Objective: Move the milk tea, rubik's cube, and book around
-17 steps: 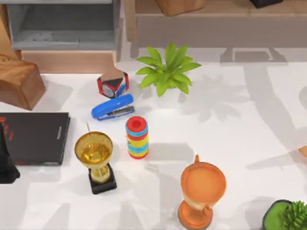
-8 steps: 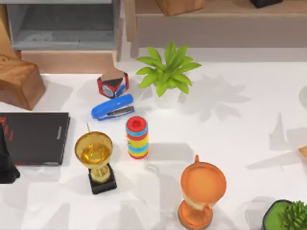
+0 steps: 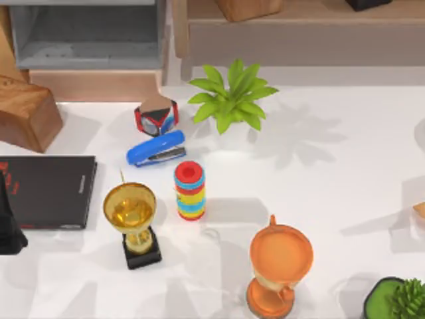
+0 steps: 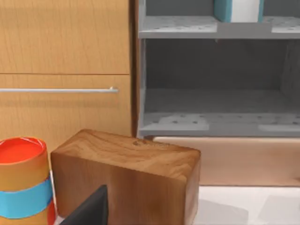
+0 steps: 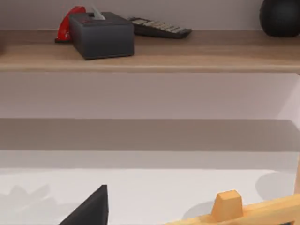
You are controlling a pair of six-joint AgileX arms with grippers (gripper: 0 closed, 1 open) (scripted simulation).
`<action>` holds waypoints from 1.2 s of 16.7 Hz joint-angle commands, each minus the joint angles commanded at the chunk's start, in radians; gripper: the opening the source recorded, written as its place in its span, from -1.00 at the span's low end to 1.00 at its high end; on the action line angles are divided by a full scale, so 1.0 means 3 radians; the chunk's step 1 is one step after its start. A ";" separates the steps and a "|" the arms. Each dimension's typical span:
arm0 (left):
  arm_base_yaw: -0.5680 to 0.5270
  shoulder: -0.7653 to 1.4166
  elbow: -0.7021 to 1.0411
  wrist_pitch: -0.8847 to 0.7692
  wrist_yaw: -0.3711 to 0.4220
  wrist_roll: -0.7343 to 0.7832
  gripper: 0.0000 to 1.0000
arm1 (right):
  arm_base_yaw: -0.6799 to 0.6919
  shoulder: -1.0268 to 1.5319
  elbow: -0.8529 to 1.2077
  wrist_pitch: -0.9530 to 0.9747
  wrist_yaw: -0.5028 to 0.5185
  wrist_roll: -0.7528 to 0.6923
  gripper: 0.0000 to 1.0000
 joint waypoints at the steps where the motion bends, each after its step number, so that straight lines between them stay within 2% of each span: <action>1: 0.0000 0.0000 0.0000 0.0000 0.0000 0.0000 1.00 | -0.0003 -0.0008 -0.0008 0.0000 -0.0003 0.0000 1.00; 7: -0.0005 0.0035 0.0031 0.0017 -0.0005 0.0000 1.00 | -0.0003 -0.0008 -0.0008 0.0000 -0.0003 0.0000 1.00; 11: -0.0070 0.0526 0.0445 0.0243 -0.0063 -0.0002 1.00 | -0.0003 -0.0008 -0.0008 0.0000 -0.0003 0.0000 1.00; 15: -0.0189 0.1572 0.1206 0.0634 -0.0163 -0.0008 1.00 | -0.0003 -0.0008 -0.0008 0.0000 -0.0003 0.0000 1.00; 20: -0.0365 0.3483 0.2309 0.1201 -0.0309 -0.0016 1.00 | -0.0003 -0.0008 -0.0008 0.0000 -0.0003 0.0000 1.00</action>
